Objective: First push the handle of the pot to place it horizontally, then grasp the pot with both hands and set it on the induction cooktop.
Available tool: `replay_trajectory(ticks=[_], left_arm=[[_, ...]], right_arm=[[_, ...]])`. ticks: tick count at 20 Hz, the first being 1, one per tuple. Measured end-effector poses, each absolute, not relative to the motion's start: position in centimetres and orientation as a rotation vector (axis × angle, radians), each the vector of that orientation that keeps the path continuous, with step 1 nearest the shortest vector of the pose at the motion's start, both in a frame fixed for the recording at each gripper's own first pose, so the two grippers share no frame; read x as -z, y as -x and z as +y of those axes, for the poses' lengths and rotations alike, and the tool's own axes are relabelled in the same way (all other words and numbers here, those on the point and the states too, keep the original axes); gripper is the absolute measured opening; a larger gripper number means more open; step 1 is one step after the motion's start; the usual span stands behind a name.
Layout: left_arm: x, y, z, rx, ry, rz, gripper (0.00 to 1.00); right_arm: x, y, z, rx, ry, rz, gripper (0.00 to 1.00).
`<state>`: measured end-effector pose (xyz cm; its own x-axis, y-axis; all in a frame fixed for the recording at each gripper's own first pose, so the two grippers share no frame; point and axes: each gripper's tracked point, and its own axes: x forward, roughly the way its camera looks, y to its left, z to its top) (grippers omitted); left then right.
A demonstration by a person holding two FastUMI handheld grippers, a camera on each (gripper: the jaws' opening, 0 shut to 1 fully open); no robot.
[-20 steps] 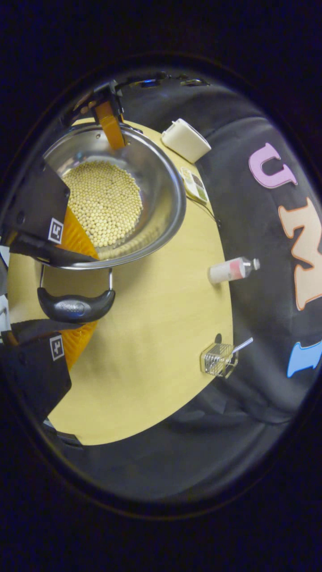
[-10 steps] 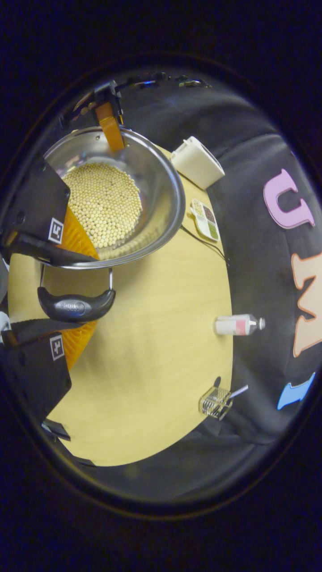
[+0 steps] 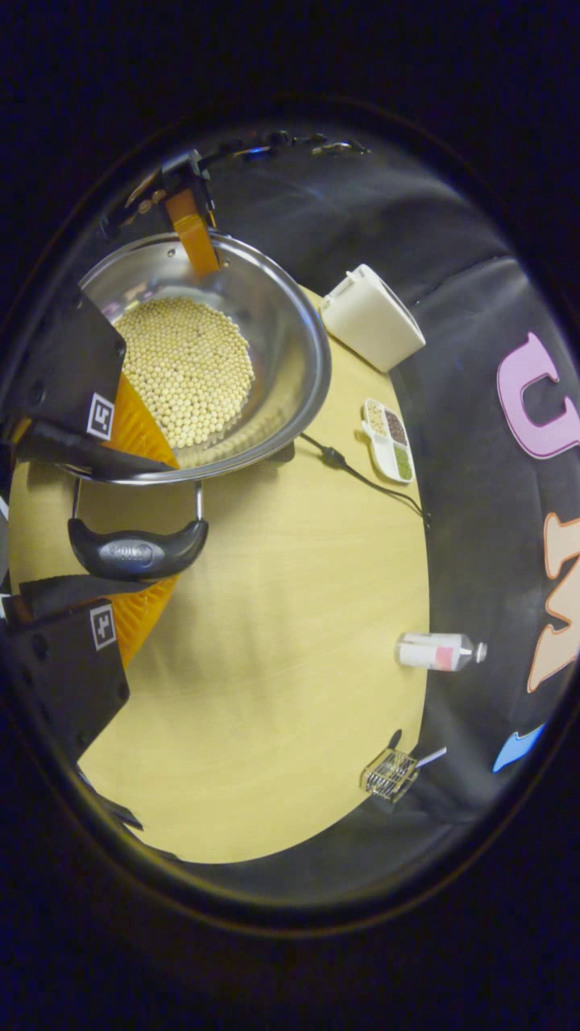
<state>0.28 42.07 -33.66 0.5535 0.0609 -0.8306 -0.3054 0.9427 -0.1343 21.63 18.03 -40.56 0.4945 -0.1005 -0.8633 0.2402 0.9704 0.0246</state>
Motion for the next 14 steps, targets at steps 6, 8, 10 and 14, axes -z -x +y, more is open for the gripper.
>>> replay_trajectory(ticks=[6, 8, 10, 14], left_arm=[[33.9, -0.2, 45.0, -0.225, 0.268, 0.955, 0.66], [33.9, -0.2, 45.8, -0.228, 0.271, 0.947, 0.66], [34.1, -0.1, 46.1, -0.225, 0.277, 0.945, 0.66], [34.4, -0.1, 46.1, -0.193, 0.277, 0.924, 0.67]], right_arm=[[41.2, -23.1, 20.5, 0.205, -0.149, 1.025, 0.53], [41.4, -23.3, 21.2, 0.204, -0.151, 1.021, 0.59], [41.4, -23.4, 21.7, 0.206, -0.153, 1.016, 0.53], [41.4, -23.2, 21.6, 0.210, -0.155, 1.012, 0.53]])
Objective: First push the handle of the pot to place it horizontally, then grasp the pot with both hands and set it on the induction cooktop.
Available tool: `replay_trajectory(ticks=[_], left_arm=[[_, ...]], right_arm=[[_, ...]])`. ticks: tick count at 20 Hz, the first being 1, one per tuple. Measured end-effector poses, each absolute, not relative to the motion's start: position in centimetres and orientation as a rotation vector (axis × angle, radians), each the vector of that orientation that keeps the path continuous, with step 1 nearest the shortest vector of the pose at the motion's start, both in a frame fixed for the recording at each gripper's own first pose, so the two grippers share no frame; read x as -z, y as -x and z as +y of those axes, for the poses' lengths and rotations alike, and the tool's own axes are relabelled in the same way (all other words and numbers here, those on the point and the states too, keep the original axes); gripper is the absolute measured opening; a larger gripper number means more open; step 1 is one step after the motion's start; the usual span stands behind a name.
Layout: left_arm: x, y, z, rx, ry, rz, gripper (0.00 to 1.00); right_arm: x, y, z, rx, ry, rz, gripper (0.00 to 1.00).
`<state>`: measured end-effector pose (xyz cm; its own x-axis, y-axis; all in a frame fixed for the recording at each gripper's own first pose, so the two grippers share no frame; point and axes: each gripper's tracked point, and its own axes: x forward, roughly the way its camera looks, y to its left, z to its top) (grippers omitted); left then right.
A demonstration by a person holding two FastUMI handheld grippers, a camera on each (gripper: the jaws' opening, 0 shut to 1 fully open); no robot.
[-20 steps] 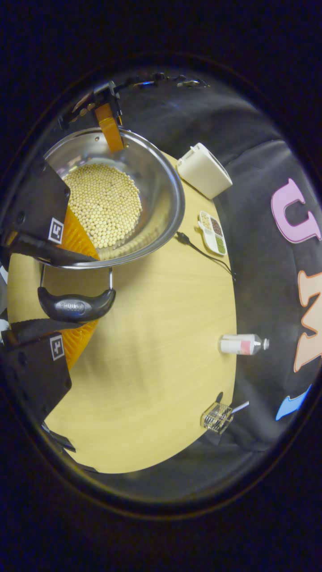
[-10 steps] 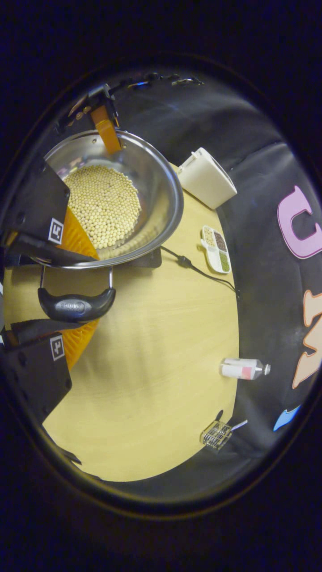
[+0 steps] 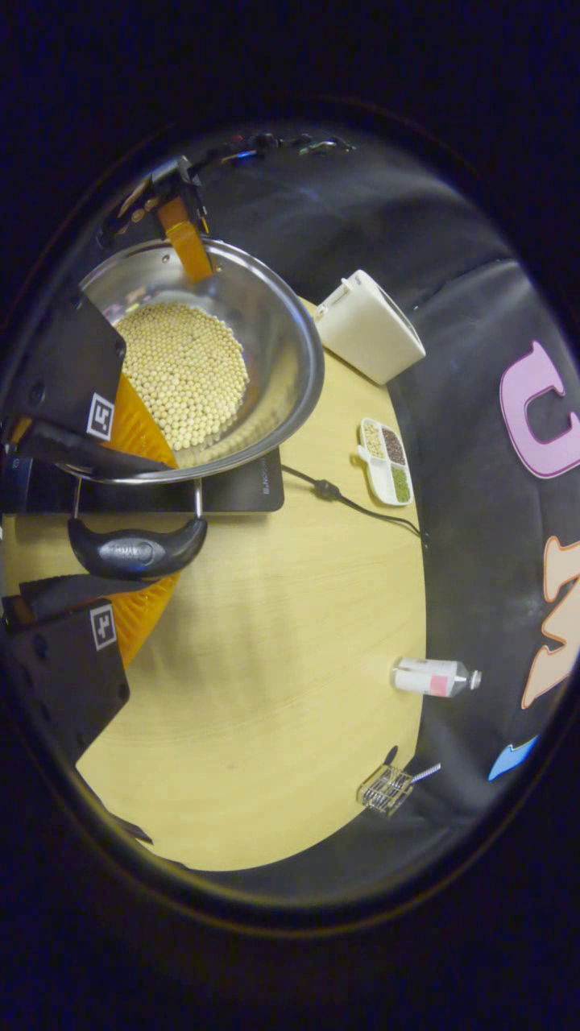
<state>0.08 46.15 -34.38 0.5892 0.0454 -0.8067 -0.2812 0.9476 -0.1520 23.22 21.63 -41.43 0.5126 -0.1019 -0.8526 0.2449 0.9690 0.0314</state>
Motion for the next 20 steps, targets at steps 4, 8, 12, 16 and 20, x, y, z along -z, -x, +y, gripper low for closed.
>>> replay_trajectory(ticks=[4, 8, 12, 16, 20], left_arm=[[34.45, -0.11, 46.19, -0.187, 0.259, 0.903, 0.67], [34.48, 0.21, 46.07, -0.194, 0.267, 0.902, 0.70], [34.59, 0.24, 45.99, -0.192, 0.265, 0.905, 0.70], [34.62, 0.21, 45.79, -0.182, 0.261, 0.906, 0.70], [34.70, 0.08, 46.07, -0.184, 0.210, 0.901, 0.84]], right_arm=[[41.30, -23.29, 21.45, 0.212, -0.156, 1.009, 0.58], [41.32, -23.60, 21.59, 0.202, -0.167, 1.005, 0.58], [41.23, -23.57, 21.66, 0.201, -0.173, 1.009, 0.66], [41.51, -23.70, 21.81, 0.194, -0.178, 1.009, 0.57], [42.07, -23.71, 22.34, 0.183, -0.190, 1.020, 0.84]])
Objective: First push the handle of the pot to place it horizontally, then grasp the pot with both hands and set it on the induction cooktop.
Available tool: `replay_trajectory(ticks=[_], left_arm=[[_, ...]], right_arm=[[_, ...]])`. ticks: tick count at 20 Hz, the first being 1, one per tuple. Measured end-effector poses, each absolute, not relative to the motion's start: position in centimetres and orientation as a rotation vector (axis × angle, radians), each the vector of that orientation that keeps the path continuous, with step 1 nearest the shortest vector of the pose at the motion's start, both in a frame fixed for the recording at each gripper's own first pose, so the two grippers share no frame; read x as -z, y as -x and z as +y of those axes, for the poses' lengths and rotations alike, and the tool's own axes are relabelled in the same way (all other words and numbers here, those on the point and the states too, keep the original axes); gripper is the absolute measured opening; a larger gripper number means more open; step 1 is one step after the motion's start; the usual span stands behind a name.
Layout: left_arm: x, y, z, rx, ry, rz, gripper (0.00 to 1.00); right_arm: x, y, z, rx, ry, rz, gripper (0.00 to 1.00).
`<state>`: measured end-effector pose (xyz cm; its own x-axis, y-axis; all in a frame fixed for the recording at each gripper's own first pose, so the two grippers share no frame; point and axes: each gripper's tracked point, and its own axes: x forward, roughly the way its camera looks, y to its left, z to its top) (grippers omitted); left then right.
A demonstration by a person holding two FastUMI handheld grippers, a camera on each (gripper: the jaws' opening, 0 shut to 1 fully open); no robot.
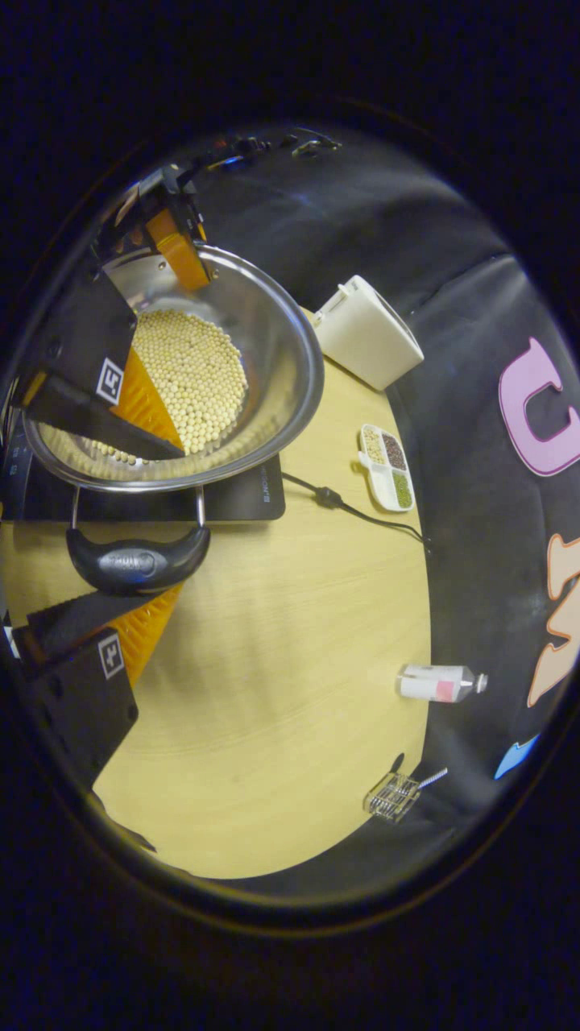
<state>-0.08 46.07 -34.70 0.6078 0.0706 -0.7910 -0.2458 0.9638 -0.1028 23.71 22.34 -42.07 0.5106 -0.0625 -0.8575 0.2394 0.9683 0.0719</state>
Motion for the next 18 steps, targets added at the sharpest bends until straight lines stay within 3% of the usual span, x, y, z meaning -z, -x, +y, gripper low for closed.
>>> replay_trajectory(ticks=[1, 2, 5, 6, 8, 12, 13, 15, 17, 18], left_arm=[[34.6, -0.1, 46.0, -0.175, 0.206, 0.890, 0.82], [34.5, -0.3, 45.9, -0.169, 0.206, 0.879, 0.87], [34.5, -0.5, 46.0, -0.158, 0.184, 0.873, 0.85], [34.4, -0.7, 46.3, -0.162, 0.170, 0.868, 0.86], [33.8, -1.3, 46.8, -0.171, 0.132, 0.837, 1.00], [31.9, -2.2, 46.4, -0.146, 0.072, 0.767, 0.98], [31.1, -2.6, 46.4, -0.144, 0.059, 0.738, 0.98], [29.3, -3.3, 46.2, -0.148, 0.029, 0.679, 0.98], [27.3, -3.4, 45.9, -0.151, -0.031, 0.634, 0.98], [26.1, -3.7, 45.7, -0.149, -0.056, 0.605, 0.98]], right_arm=[[42.2, -23.6, 22.3, 0.183, -0.186, 1.024, 0.85], [42.3, -23.5, 22.3, 0.182, -0.182, 1.026, 0.87], [42.1, -23.9, 22.0, 0.187, -0.179, 1.011, 1.00], [42.0, -24.1, 22.0, 0.187, -0.182, 1.004, 1.00], [41.7, -24.5, 21.7, 0.185, -0.182, 0.989, 1.00], [40.5, -25.0, 21.4, 0.175, -0.177, 0.947, 1.00], [40.0, -25.1, 21.3, 0.172, -0.171, 0.931, 0.94], [38.8, -25.4, 20.6, 0.166, -0.141, 0.893, 0.94], [37.3, -25.4, 20.4, 0.157, -0.135, 0.860, 0.94], [36.3, -25.8, 20.3, 0.147, -0.136, 0.828, 1.00]])
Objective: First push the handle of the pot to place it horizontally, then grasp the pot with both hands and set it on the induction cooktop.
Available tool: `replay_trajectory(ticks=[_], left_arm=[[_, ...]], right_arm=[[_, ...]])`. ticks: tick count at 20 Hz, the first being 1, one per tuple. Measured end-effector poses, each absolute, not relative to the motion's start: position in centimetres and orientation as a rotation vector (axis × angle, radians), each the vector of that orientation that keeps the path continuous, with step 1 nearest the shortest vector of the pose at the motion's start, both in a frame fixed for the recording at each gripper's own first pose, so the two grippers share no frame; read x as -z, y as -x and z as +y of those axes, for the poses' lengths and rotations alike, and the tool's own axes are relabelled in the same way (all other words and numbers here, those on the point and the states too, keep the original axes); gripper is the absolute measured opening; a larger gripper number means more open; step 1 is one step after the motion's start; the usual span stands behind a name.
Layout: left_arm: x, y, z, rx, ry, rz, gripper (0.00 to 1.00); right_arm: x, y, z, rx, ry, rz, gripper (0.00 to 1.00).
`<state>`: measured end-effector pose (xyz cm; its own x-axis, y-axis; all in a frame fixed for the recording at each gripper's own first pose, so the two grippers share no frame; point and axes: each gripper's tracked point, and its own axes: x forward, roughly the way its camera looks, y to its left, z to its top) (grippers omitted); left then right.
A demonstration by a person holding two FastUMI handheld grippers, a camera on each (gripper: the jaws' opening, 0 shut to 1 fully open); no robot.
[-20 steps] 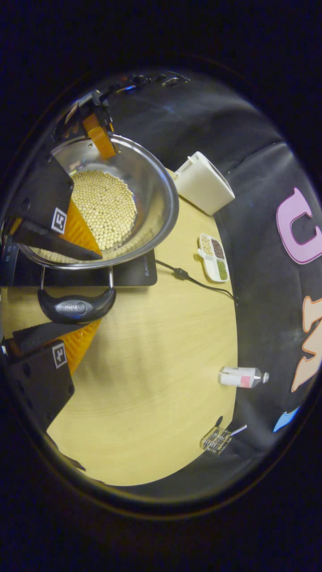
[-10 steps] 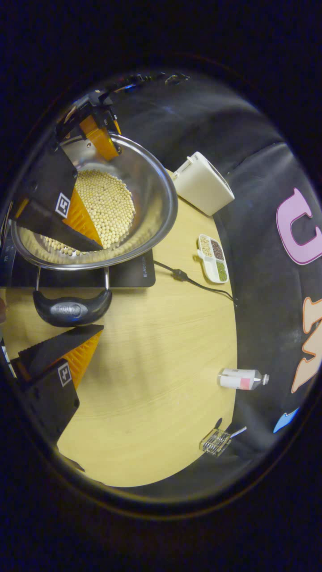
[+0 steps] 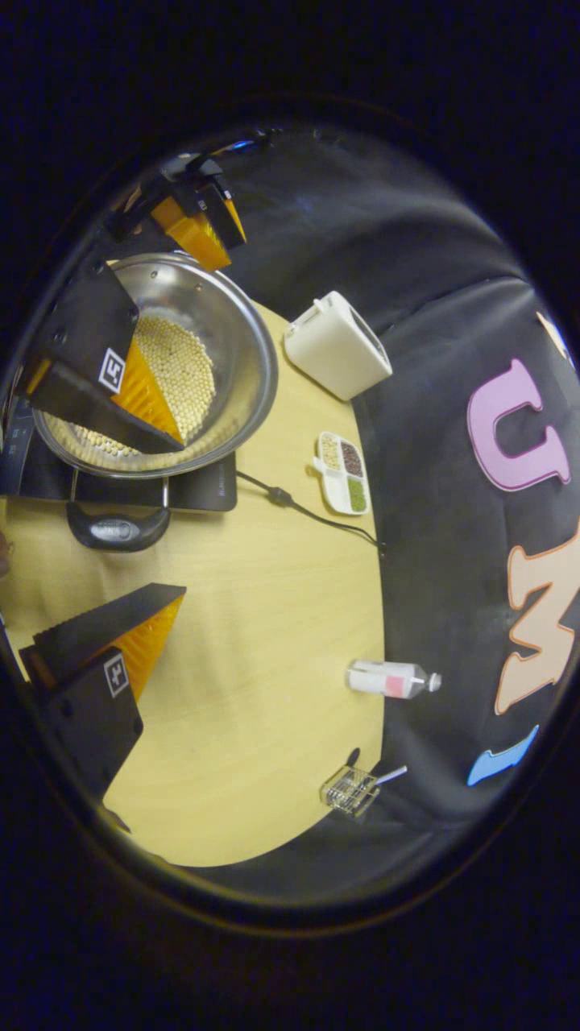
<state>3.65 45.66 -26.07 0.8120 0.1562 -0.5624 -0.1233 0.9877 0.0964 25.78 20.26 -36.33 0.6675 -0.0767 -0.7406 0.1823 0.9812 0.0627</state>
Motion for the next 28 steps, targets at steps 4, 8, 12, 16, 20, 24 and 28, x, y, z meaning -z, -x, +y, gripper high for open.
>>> replay_trajectory(ticks=[4, 8, 12, 16, 20, 24, 28], left_arm=[[20.7, -4.3, 42.9, -0.141, -0.088, 0.473, 0.97], [14.1, -3.9, 37.8, -0.131, -0.116, 0.340, 0.96], [9.0, -4.3, 30.4, -0.141, -0.099, 0.216, 0.96], [6.7, -4.8, 22.1, -0.156, 0.001, 0.138, 0.95], [5.5, -4.9, 15.1, -0.134, 0.111, 0.100, 0.95], [4.0, -4.4, 11.1, -0.153, 0.088, 0.067, 0.95], [4.2, -4.3, 8.2, -0.144, 0.062, 0.072, 0.95]], right_arm=[[31.2, -26.1, 20.5, 0.078, -0.140, 0.687, 0.94], [23.5, -25.7, 20.7, -0.042, -0.149, 0.485, 0.94], [17.1, -23.3, 17.8, -0.120, -0.079, 0.324, 0.93], [13.2, -19.4, 12.2, -0.111, -0.031, 0.230, 0.93], [10.0, -15.7, 6.2, -0.085, -0.008, 0.163, 0.92], [8.8, -13.4, 1.8, -0.058, -0.020, 0.128, 0.93], [8.9, -12.0, -0.5, -0.035, -0.059, 0.146, 0.93]])
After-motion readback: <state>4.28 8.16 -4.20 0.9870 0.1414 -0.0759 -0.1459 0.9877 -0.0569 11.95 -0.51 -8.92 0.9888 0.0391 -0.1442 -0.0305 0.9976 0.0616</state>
